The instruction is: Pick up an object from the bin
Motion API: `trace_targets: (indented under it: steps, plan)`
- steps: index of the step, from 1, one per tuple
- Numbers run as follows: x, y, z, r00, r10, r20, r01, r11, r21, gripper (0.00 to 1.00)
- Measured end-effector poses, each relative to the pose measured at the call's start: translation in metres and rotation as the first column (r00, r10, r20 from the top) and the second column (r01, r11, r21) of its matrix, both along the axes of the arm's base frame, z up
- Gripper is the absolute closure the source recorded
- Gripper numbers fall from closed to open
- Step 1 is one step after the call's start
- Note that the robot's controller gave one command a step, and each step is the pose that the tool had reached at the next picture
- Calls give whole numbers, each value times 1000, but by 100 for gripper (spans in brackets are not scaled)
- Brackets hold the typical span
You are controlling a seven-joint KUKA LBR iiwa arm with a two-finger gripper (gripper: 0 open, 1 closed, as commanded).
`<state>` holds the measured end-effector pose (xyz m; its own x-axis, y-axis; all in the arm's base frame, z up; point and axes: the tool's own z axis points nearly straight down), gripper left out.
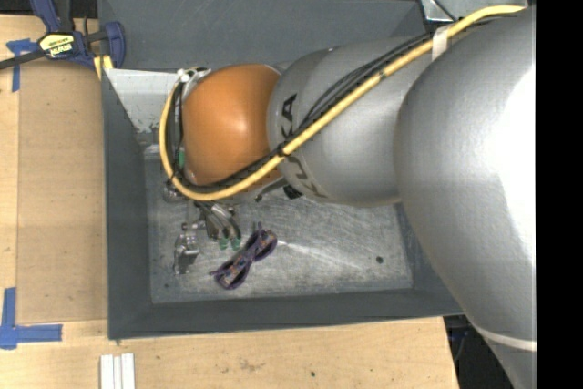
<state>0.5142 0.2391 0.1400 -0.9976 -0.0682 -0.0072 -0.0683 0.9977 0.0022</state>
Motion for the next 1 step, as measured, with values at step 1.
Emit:
trace_targets:
  steps: [1]
  plan:
    - [9, -1, -25, 982, 191, -10, -191, 982, -3, 0]
